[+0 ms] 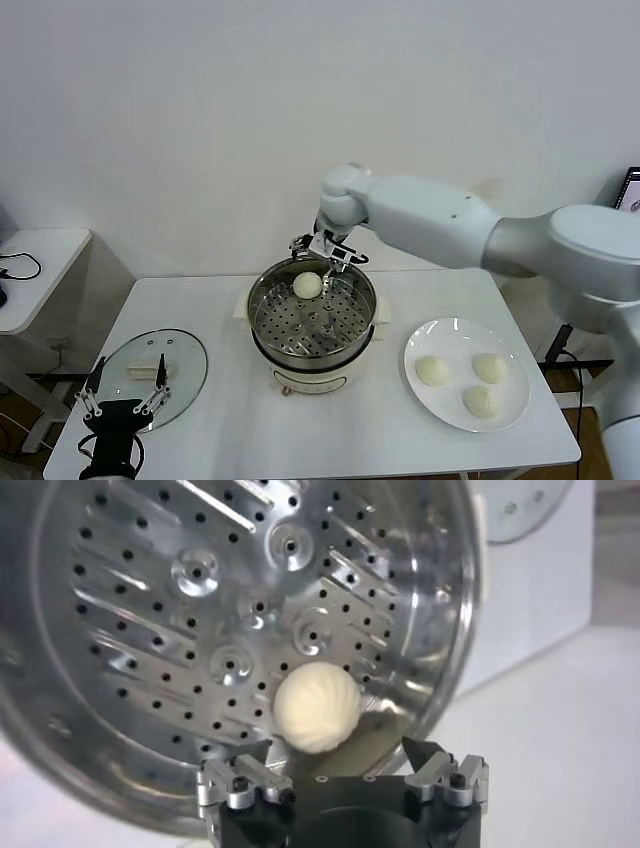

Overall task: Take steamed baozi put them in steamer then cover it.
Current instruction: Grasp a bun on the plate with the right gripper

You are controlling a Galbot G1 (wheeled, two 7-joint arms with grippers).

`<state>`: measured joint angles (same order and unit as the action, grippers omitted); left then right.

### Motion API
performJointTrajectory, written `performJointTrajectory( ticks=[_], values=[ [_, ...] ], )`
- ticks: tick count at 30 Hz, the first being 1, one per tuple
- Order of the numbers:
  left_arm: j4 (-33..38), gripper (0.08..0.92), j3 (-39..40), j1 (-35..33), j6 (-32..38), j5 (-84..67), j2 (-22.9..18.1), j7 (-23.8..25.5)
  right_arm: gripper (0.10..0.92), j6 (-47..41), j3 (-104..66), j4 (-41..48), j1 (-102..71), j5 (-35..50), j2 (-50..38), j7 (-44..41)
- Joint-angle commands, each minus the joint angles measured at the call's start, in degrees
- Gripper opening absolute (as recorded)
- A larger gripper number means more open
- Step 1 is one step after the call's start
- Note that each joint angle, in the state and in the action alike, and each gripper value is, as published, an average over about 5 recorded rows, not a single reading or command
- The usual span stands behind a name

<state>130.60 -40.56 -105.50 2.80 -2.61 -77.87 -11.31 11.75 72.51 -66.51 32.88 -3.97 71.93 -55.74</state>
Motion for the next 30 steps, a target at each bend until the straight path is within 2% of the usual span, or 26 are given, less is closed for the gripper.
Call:
performJointTrajectory(
  ticks=[1, 8, 15, 22, 30],
  values=[
    [0.7, 0.823, 0.4, 0.0, -2.0, -0.2, 0.4, -0.1, 0.823, -19.9, 1.6, -17.7, 7.1, 13.5, -15.4, -3.2],
    [1.9, 0.823, 1.7, 0.9, -5.7, 0.0, 0.9, -0.8, 0.823, -27.8, 4.0, -28.8, 10.5, 14.2, -31.4, -3.6],
    [1.6, 0.823, 2.3, 1.0, -6.2, 0.5, 1.7, -0.9, 0.823, -31.6, 4.9, -35.2, 7.1, 12.3, -45.4, -1.7],
    [2.0, 0.823, 2.6, 1.0, -6.2, 1.1, 1.8, -0.4, 0.823, -32.1, 2.7, -36.4, -3.5, 7.5, -49.6, -0.3],
    [1.4, 0.823, 2.5, 1.4, -6.2, 1.5, 1.8, -0.2, 0.823, -31.7, -6.3, -32.9, -18.5, 4.4, -47.7, 0.6]
  ],
)
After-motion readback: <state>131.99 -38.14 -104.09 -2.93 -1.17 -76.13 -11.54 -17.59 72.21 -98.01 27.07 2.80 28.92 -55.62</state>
